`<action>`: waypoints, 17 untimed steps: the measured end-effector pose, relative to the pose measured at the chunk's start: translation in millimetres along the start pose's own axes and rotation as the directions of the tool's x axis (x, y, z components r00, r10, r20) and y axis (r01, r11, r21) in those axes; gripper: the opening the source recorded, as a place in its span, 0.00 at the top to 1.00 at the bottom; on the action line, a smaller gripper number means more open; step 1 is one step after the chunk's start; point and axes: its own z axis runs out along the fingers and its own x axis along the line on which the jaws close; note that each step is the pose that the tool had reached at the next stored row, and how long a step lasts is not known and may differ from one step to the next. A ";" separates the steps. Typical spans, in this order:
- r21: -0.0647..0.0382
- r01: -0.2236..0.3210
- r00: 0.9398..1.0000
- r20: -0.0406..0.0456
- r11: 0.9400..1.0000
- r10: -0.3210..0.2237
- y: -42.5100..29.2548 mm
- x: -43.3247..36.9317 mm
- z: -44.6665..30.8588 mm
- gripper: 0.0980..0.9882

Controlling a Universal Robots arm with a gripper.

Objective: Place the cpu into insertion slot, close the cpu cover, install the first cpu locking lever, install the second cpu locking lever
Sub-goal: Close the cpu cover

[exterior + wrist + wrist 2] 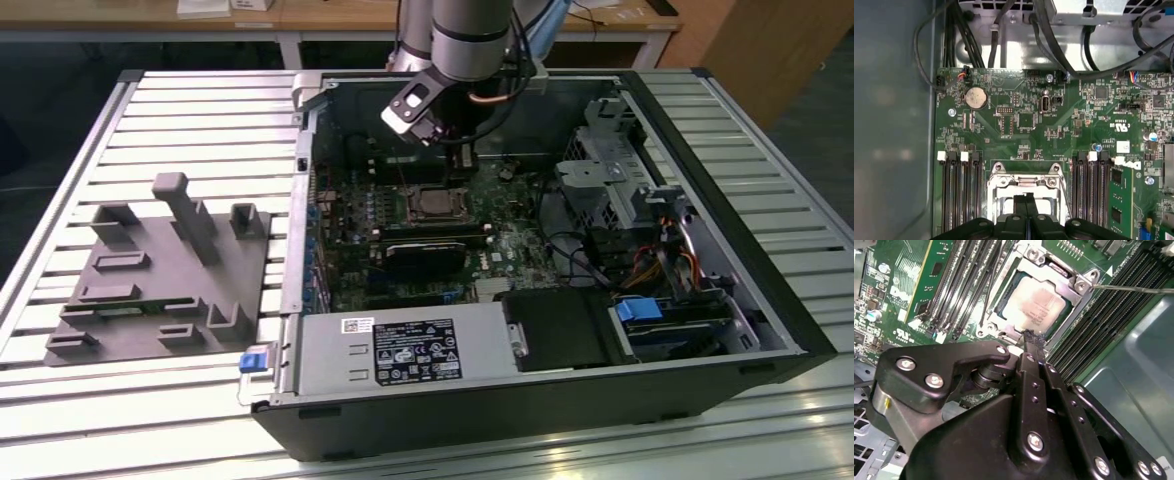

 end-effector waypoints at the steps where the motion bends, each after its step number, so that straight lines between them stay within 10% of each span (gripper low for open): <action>1: 0.000 0.000 1.000 0.000 1.000 0.000 -0.9 0.0 0.0 0.99; 17: 0.000 0.000 1.000 0.000 1.000 0.000 -17.7 -0.1 -0.5 0.99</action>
